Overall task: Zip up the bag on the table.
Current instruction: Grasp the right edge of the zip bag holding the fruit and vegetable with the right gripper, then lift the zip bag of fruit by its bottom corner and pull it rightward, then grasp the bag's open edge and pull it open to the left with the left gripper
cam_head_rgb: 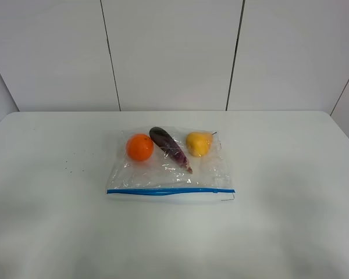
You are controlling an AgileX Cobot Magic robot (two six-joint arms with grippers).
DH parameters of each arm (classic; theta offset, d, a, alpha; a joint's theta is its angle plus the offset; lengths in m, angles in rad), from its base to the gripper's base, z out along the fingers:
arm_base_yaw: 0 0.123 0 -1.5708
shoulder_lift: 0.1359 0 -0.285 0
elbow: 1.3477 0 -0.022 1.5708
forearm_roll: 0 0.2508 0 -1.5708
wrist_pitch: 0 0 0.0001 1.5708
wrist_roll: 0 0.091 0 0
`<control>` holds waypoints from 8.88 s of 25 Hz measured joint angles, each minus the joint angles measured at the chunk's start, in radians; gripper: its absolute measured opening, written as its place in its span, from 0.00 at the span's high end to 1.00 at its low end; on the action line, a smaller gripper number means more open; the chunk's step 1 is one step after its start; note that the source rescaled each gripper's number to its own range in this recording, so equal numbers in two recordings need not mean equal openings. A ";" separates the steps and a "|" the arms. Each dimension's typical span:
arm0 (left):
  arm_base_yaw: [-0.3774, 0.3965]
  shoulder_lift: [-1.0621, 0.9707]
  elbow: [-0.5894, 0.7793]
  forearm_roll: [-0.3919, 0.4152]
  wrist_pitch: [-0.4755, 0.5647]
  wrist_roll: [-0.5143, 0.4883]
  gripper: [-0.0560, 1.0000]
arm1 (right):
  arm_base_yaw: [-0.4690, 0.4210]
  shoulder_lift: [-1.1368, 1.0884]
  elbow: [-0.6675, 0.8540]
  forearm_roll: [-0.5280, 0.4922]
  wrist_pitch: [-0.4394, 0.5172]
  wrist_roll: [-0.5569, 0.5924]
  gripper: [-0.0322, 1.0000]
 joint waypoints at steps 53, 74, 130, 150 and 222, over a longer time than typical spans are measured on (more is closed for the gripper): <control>0.000 0.000 0.000 0.000 0.000 0.000 0.00 | -0.087 1.859 -0.431 0.927 -0.230 -0.841 0.00; 0.000 0.000 0.000 0.000 0.000 0.000 0.00 | -0.093 2.123 -0.595 1.157 0.025 -1.074 0.00; 0.000 0.000 0.000 0.000 0.000 0.000 0.00 | -0.049 2.230 -0.596 1.289 0.072 -1.175 0.57; 0.000 0.000 0.000 0.000 0.000 0.000 0.00 | -0.049 2.230 -0.596 1.297 0.105 -1.170 0.97; 0.000 0.858 -0.413 0.058 -0.317 0.308 0.02 | -0.035 2.101 -0.595 1.525 0.182 -0.998 0.97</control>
